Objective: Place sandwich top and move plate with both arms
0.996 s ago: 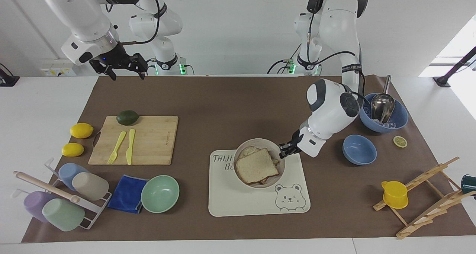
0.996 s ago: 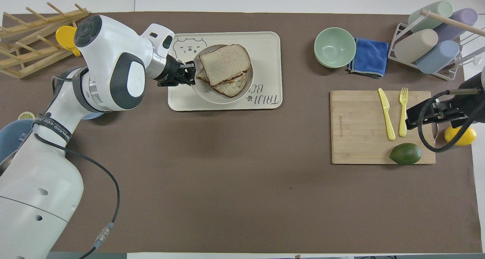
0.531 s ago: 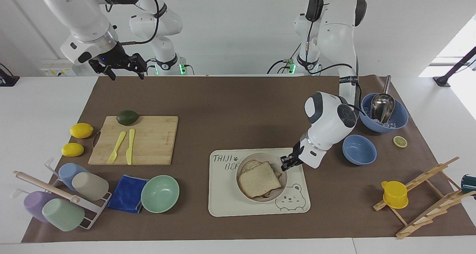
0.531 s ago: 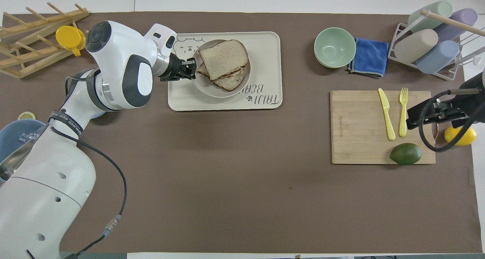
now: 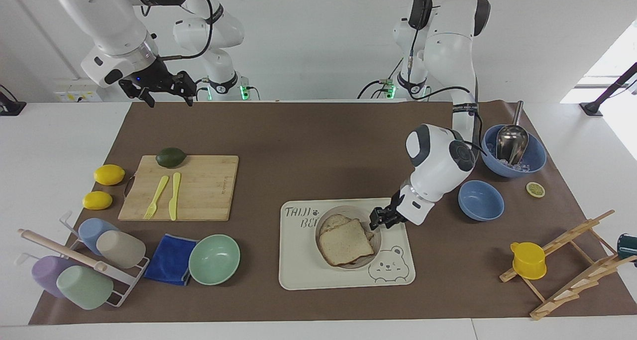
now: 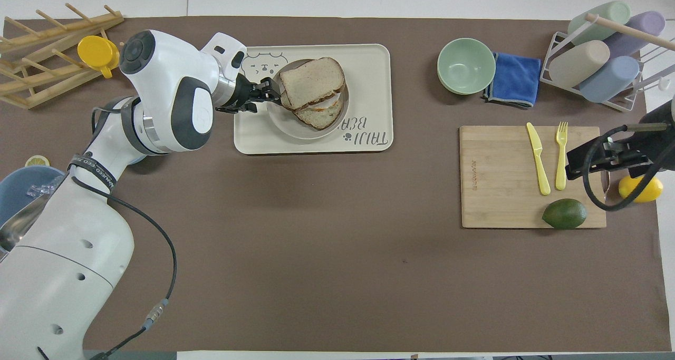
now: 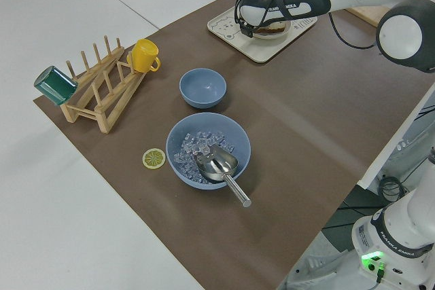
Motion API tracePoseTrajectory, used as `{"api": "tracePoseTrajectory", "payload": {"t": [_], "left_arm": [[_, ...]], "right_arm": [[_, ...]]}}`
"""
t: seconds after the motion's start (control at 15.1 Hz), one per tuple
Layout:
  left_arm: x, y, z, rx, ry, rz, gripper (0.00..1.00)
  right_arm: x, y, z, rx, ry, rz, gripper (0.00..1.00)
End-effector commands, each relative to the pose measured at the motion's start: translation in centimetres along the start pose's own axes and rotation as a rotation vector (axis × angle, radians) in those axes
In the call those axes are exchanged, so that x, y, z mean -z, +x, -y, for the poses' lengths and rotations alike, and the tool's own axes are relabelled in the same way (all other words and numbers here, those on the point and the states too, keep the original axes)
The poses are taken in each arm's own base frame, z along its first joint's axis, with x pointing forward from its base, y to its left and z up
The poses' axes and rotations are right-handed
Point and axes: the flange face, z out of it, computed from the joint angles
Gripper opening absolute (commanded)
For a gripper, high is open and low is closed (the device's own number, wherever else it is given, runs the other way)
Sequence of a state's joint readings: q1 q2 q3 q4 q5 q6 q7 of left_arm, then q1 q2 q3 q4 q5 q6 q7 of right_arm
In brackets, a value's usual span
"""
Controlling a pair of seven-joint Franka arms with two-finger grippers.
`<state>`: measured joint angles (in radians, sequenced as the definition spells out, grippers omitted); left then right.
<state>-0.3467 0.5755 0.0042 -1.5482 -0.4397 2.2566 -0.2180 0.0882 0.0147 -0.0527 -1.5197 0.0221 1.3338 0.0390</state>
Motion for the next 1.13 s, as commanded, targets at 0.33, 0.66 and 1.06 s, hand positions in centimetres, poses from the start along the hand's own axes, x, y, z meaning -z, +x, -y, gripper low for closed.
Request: {"api": "tracePoseTrajectory", "payload": {"t": [0.33,0.66,1.06], "left_arm": [[13.8,1.0,4.1,-0.052,0.150,-0.078,1.00],[21.4,-1.2,4.7,-0.123,0.316,-0.092,1.00],[31.8,-7.0,6.4,-0.084,0.338,-0.001,1.00]], "right_arm": [[-0.1,-0.6,-0.3,0.016,-0.003,-0.006,1.00],[0.0,-0.6,-0.4,0.015,-0.003,-0.007,1.00],[-0.1,-0.6,-0.3,0.016,-0.003,-0.006,1.00]]}}
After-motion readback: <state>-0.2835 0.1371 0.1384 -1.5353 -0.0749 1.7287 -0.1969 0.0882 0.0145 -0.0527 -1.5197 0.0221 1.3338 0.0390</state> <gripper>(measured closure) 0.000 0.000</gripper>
